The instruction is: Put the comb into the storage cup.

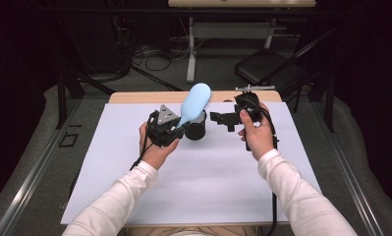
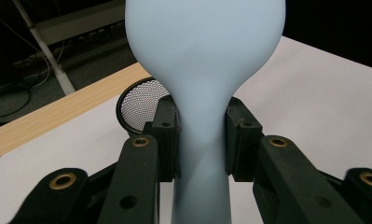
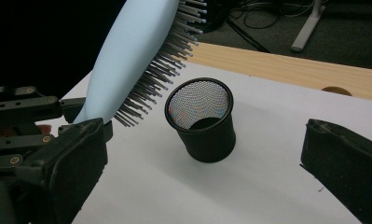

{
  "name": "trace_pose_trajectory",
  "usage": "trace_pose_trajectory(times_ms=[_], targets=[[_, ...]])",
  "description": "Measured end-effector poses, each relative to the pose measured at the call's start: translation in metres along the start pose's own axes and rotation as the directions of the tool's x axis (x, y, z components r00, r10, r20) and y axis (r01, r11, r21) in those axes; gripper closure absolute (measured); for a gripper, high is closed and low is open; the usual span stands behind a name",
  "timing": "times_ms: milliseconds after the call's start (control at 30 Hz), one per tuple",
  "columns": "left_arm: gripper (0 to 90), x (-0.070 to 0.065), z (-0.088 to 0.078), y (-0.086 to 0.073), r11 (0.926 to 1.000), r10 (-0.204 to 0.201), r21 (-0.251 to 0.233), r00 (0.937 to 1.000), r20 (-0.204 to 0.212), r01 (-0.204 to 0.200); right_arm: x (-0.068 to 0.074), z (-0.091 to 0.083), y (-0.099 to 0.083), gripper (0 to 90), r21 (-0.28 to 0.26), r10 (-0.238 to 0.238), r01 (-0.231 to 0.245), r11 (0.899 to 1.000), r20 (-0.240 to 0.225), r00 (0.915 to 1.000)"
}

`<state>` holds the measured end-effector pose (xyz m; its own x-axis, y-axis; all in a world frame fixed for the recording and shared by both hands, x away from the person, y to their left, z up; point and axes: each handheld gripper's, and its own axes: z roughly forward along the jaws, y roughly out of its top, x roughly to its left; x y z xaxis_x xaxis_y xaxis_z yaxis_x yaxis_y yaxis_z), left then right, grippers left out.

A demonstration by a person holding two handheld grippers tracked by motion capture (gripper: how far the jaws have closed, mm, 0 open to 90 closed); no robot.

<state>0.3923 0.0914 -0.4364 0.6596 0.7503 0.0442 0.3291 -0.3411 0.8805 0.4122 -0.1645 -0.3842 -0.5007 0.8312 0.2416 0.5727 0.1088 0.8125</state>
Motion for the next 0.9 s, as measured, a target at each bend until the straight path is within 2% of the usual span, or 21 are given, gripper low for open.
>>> trace_pose_trajectory(times_ms=[567, 900], targets=[[69.7, -0.003, 0.0, 0.001, 0.9999, 0.005, -0.015, 1.0, -0.001, -0.005, 0.0, 0.003, 0.01, 0.9, 0.009, 0.031, -0.031, 0.999, -0.028, 0.9991], [69.8, -0.005, 0.0, 0.002, 0.9996, 0.008, -0.027, 1.0, 0.0, -0.008, -0.001, 0.003, 0.018, 0.8, -0.004, 0.055, -0.056, 0.998, -0.048, 0.9973]])
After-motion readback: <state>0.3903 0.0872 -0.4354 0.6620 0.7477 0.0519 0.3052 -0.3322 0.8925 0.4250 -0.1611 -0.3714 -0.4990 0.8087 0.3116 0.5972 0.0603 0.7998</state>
